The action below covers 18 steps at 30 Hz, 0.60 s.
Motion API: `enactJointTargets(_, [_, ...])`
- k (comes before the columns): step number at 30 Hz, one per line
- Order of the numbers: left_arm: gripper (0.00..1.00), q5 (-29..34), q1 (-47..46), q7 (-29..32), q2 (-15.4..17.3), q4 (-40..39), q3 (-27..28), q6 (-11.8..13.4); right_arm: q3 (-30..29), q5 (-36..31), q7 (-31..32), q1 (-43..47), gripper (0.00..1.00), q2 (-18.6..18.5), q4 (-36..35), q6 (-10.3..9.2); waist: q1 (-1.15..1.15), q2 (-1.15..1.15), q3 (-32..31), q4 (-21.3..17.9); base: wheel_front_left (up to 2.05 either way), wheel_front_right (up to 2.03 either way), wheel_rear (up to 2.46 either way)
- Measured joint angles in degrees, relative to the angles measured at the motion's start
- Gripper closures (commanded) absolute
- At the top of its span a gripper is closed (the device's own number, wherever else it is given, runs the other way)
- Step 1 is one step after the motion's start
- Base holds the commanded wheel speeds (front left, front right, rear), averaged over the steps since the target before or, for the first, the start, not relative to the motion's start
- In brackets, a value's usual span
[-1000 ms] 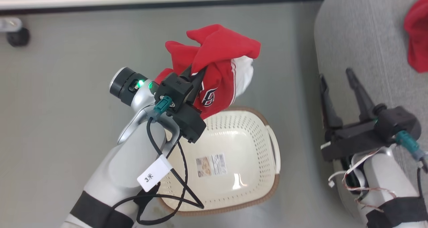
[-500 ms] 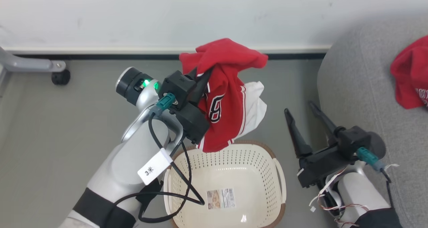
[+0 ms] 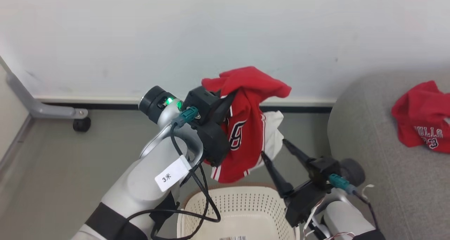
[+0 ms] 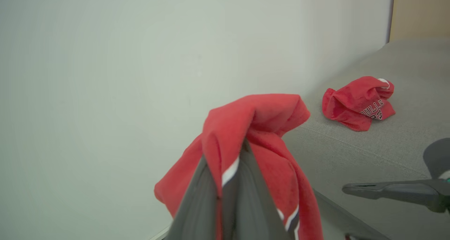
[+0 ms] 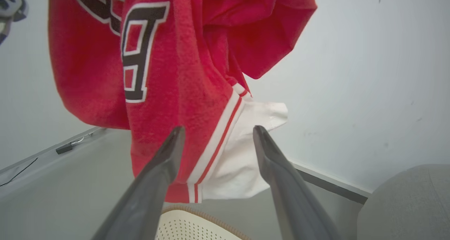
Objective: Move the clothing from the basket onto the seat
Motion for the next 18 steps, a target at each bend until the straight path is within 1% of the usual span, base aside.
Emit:
enactJointTargets(2, [1.00,-0.8,0.1,0.5,0.0,0.1,-0.9,-0.4,2.3,0.5,0.0,-0.5,0.00,0.0,0.9,0.00,0.00,0.00,-1.5,0.1,0.00,0.00,0.00])
enactJointTargets(6, [1.00,-3.2,0.5,1.5,0.1,-1.3,-3.0,-0.4,6.0,2.0,0.0,-0.5,0.00,0.4,1.8,0.01,0.00,0.00,-4.3,0.4,0.00,0.00,0.00])
enactJointTargets(9, [1.00,-3.8,0.6,2.4,-0.1,-2.3,-4.0,-0.3,8.5,3.3,0.0,-0.5,0.00,0.5,2.5,0.01,0.00,0.00,-5.9,0.7,0.00,0.00,0.00])
enactJointTargets(18, [1.00,-7.3,1.7,3.8,0.1,-6.0,-7.0,0.7,11.9,4.7,0.0,-1.3,0.00,0.8,5.9,0.01,0.00,0.00,-8.2,2.1,0.00,0.00,0.00])
